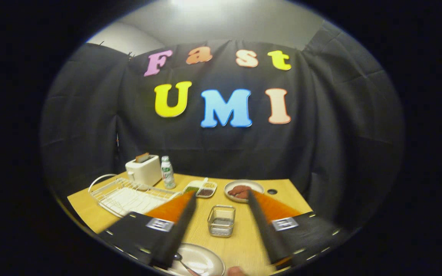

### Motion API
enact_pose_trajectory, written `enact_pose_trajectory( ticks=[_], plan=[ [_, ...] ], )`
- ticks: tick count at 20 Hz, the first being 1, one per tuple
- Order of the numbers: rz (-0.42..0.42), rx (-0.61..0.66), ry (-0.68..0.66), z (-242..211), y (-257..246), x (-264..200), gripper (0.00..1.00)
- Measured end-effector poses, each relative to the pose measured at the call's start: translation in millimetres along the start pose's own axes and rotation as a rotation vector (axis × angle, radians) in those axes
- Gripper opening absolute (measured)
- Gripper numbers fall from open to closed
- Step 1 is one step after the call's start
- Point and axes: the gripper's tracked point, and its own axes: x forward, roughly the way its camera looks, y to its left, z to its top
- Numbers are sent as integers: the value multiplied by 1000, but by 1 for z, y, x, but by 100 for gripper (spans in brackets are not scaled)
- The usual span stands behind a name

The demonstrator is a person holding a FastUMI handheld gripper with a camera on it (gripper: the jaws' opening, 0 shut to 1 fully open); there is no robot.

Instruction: Take the plate from the dish rack, then take the spoon from the basket and place it into the plate.

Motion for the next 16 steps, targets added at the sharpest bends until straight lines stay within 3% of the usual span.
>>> enact_pose_trajectory(
  ticks=[1,3,8,16],
  plan=[
    [-29,4,-56,13,-13,-3,95],
    [-50,-3,-121,25,-32,-3,96],
    [-73,-20,-119,5,-73,13,96],
    [-75,-32,-84,-75,-109,39,96]
  ],
)
